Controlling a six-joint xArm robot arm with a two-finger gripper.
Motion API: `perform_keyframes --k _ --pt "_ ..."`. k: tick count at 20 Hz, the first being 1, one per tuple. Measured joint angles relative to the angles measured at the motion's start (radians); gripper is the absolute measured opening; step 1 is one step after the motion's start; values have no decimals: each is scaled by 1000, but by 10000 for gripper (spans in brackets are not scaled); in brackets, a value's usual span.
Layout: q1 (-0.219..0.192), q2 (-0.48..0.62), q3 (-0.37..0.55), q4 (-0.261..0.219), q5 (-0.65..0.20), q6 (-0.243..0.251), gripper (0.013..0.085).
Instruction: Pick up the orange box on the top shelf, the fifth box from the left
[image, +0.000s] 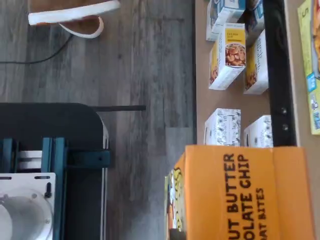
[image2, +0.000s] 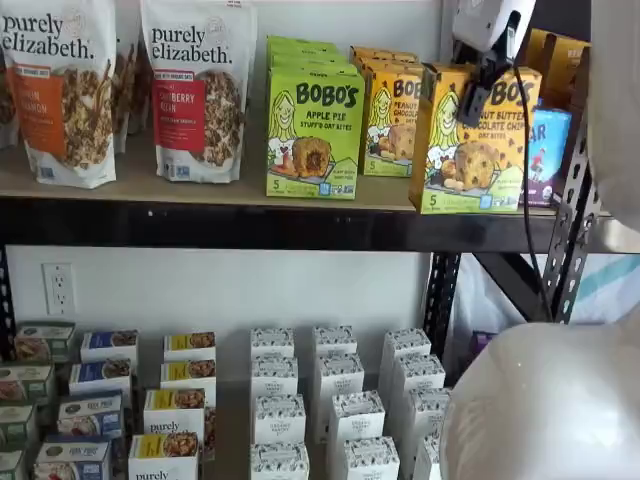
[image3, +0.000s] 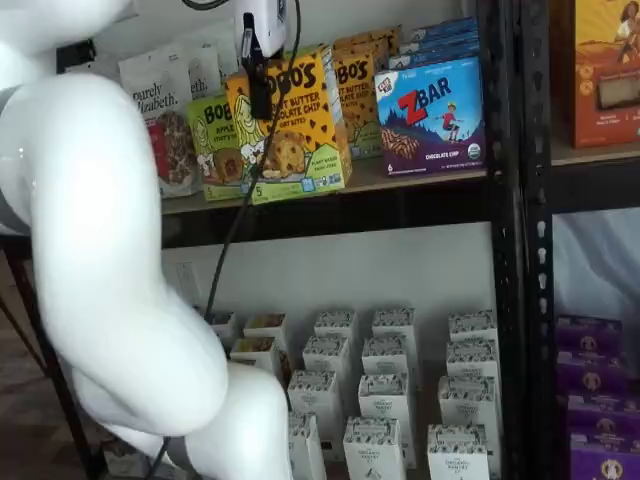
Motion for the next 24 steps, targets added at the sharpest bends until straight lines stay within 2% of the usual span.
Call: perform_keyframes --k 11,12,13,16,24 --pt "-28 -52 44 1 28 -25 250" --pt "-32 -56 48 3 29 -28 210" --pt "-35 -60 51 5 31 -30 210" --pt "-44 -67 57 11 36 -36 130" --pt "-58 -73 58 19 53 -46 130"
